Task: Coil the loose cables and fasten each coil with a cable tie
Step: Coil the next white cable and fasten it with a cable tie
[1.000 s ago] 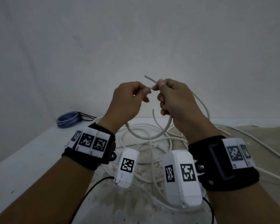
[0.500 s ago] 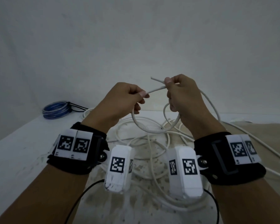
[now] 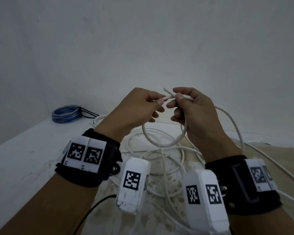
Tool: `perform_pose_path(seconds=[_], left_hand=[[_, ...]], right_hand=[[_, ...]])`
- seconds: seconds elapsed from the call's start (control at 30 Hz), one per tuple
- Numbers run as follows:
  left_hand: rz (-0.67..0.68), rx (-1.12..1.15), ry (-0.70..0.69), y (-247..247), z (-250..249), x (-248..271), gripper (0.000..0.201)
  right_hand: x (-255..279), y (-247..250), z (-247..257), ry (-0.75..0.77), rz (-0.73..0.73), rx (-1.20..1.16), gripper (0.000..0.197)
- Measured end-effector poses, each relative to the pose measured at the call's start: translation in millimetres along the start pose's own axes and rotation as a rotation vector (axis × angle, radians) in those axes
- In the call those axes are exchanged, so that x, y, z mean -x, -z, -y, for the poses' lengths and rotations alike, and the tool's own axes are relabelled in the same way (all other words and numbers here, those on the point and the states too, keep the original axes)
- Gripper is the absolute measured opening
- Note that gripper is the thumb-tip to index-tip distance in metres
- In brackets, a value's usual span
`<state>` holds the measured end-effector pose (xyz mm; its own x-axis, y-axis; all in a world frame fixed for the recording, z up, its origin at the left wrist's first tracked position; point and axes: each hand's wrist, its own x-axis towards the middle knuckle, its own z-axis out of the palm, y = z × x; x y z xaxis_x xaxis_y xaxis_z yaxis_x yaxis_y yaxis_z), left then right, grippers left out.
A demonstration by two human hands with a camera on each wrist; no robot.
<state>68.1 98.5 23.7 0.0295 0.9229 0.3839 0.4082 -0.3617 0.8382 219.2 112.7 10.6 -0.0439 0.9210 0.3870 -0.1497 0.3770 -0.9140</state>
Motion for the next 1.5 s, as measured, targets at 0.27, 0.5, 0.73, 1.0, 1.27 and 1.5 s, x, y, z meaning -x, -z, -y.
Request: perform_pose_path(seconds=[0.27,0.5,0.73,1.0,1.27,1.5], left_hand=[[-0.101,-0.074,-0.067,5,1,1,0.026],[-0.082,-0.163,-0.109,2,0,1,0.024],[-0.049,-0.177,-0.146,0,-1,2,0.019],[-0.184,0.131,-0.003,-12,2,0,0.026],[-0.213,0.177,-0.015,-11,3,-3,0.026],[-0.290,0.171,-0.003,-19,6,-2,0.030]], right_hand=[[4,0,1,-0.075,0.035,0.029,0.023],[3,-2,1,-0.106,0.050,0.028,0.018],[4,2,-1,-0.149,0.037,0.019,0.022],[5,-2,-1,-0.125,0.039,0.061,0.024],[3,5,5,-0.159,0.078,0.001,0.017],[2,5,4,-0.171,0.082,-0.073,0.016]])
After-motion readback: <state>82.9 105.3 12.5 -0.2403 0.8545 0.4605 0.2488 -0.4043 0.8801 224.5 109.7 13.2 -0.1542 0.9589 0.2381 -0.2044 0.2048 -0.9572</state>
